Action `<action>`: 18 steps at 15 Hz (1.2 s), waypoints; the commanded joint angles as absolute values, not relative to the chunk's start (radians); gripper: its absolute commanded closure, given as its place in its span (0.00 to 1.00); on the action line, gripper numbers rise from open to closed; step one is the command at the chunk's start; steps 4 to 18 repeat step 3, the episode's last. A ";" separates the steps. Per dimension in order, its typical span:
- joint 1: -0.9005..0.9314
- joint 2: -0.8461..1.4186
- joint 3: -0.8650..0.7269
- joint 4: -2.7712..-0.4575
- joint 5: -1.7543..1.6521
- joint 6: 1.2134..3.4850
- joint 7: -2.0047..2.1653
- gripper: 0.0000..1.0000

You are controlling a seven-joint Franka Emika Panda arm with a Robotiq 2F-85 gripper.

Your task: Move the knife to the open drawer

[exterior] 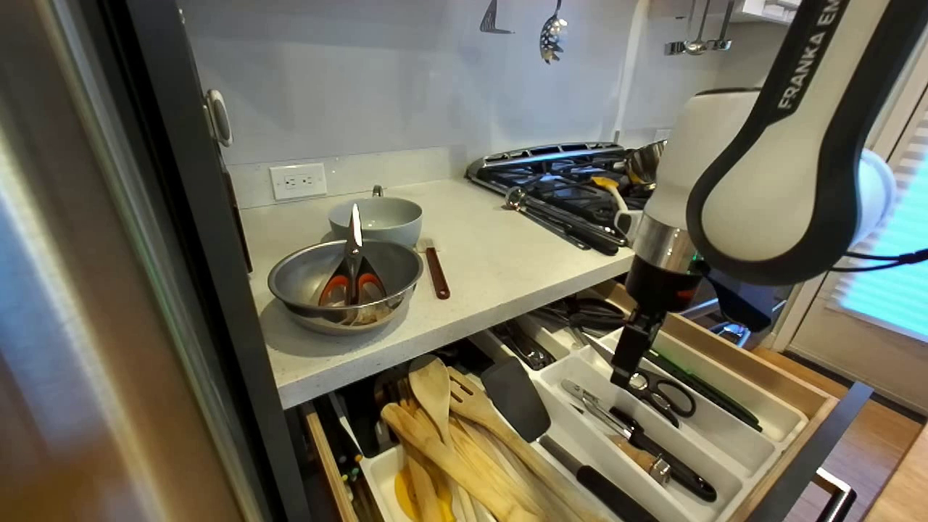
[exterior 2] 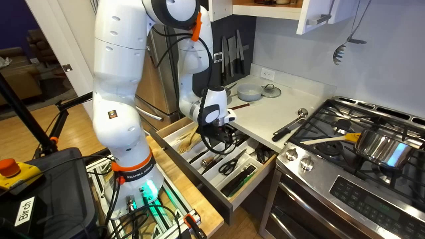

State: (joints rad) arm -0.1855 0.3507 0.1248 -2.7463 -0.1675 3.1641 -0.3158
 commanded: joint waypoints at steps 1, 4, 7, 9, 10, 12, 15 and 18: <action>-0.443 0.268 0.333 -2.742 -0.236 3.171 -0.467 0.00; -0.365 0.282 0.270 -2.732 -0.214 3.161 -0.424 0.00; -0.365 0.282 0.270 -2.732 -0.214 3.161 -0.424 0.00; -0.365 0.282 0.270 -2.732 -0.214 3.161 -0.424 0.00; -0.365 0.282 0.270 -2.732 -0.214 3.161 -0.424 0.00; -0.365 0.282 0.270 -2.732 -0.214 3.161 -0.424 0.00; -0.365 0.282 0.270 -2.732 -0.214 3.161 -0.424 0.00; -0.365 0.282 0.270 -2.732 -0.214 3.161 -0.424 0.00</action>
